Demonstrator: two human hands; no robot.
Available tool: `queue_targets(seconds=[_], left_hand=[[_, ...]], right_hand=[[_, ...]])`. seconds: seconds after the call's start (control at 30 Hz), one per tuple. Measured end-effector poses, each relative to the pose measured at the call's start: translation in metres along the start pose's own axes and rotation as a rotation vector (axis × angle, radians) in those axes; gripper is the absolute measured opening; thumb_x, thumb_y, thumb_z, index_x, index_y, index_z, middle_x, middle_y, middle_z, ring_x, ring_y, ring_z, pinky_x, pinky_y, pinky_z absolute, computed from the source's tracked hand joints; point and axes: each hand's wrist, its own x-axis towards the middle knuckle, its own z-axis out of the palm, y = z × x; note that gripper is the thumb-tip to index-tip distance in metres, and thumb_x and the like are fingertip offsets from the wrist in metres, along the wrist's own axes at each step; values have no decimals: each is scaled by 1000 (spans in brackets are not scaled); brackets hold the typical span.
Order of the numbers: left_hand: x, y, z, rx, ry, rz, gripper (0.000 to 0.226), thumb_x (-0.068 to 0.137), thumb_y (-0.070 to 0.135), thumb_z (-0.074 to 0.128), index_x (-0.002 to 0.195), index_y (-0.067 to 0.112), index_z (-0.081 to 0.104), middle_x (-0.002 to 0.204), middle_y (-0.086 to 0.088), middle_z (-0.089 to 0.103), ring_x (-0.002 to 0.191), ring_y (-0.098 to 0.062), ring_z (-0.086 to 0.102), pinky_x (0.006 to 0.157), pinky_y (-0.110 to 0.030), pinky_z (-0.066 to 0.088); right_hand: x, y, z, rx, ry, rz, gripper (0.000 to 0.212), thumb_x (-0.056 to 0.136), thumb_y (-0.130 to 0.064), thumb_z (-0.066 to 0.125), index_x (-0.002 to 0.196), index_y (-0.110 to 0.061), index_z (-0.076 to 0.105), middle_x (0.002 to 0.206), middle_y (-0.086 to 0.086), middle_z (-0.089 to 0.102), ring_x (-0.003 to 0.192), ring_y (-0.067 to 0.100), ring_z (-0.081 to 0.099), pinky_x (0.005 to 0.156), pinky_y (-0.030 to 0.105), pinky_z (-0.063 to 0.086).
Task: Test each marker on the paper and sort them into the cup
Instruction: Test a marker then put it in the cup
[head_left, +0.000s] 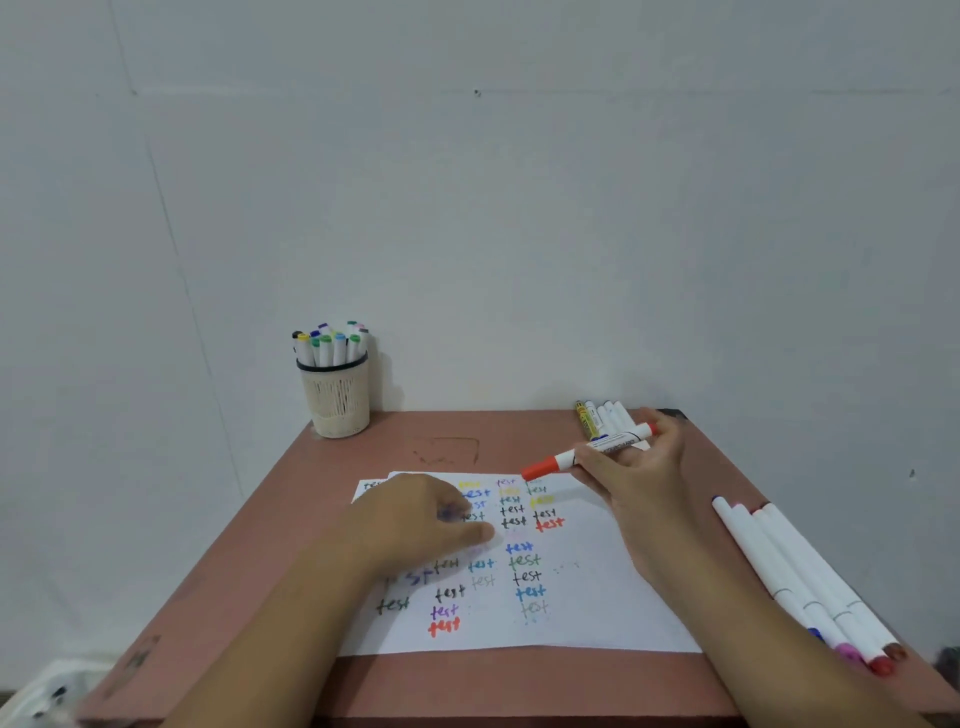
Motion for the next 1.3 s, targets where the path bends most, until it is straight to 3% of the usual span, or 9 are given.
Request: queue_targets(seconds=[0.13, 0.23, 0.4, 0.53, 0.67, 0.8, 0.87, 1.13, 1.3], left_hand=[[4, -13, -20, -137, 18, 70, 68, 79, 76, 60, 138, 42, 54, 129, 27, 53, 123, -1, 51, 92, -22, 38], [15, -35, -36, -280, 143, 72, 69, 79, 71, 64, 138, 38, 55, 127, 28, 52, 121, 0, 52, 90, -17, 37], [36, -91, -38, -399, 430, -82, 60, 75, 79, 61, 124, 44, 60, 118, 25, 64, 102, 8, 59, 92, -28, 51], [43, -114, -33, -519, 514, -143, 44, 84, 55, 70, 124, 40, 60, 111, 17, 66, 96, 5, 61, 79, -17, 47], [50, -122, -27, -529, 543, -163, 40, 84, 59, 67, 119, 41, 59, 105, 17, 63, 93, 5, 59, 77, -19, 48], [58, -129, -24, -501, 566, -167, 40, 81, 62, 65, 116, 43, 59, 103, 19, 62, 92, 5, 58, 79, -21, 50], [60, -131, -23, -501, 569, -165, 41, 78, 66, 63, 113, 45, 60, 101, 20, 62, 91, 5, 58, 81, -23, 51], [66, -133, -21, -495, 575, -148, 44, 75, 70, 58, 110, 44, 61, 99, 19, 61, 90, 4, 59, 80, -22, 51], [64, -132, -20, -451, 545, -148, 36, 79, 69, 59, 107, 46, 60, 98, 19, 58, 88, 3, 58, 76, -21, 51]], right_hand=[[1, -26, 26, -130, -81, -100, 67, 92, 2, 74, 136, -29, 35, 90, 4, 80, 85, 20, 78, 92, 38, 61], [14, -42, 58, -184, -118, -153, 58, 96, -4, 69, 135, -31, 35, 100, 16, 77, 91, 24, 78, 84, 28, 61], [54, -42, 137, -84, -207, -171, 35, 104, -7, 56, 127, -30, 43, 112, 15, 64, 98, 22, 77, 84, 36, 65], [84, -36, 193, -208, -199, -349, 32, 101, -9, 61, 120, -32, 47, 112, 13, 67, 87, 15, 76, 83, 36, 65], [109, -24, 244, -283, -156, -455, 30, 100, -11, 61, 116, -32, 47, 99, 2, 66, 84, 20, 75, 86, 48, 62], [132, -14, 286, -413, -256, -510, 24, 100, -12, 61, 114, -28, 49, 90, 1, 62, 84, 25, 70, 63, 18, 55], [141, -5, 299, -586, -345, -529, 22, 99, -14, 62, 117, -23, 52, 83, -2, 59, 73, 18, 64, 56, 14, 44], [158, 30, 318, -942, -514, -461, 20, 101, -30, 57, 120, -34, 59, 93, -10, 61, 93, 22, 64, 93, 48, 54], [159, 33, 318, -975, -515, -447, 35, 104, -31, 47, 136, -37, 60, 111, -9, 63, 116, 23, 60, 106, 50, 46]])
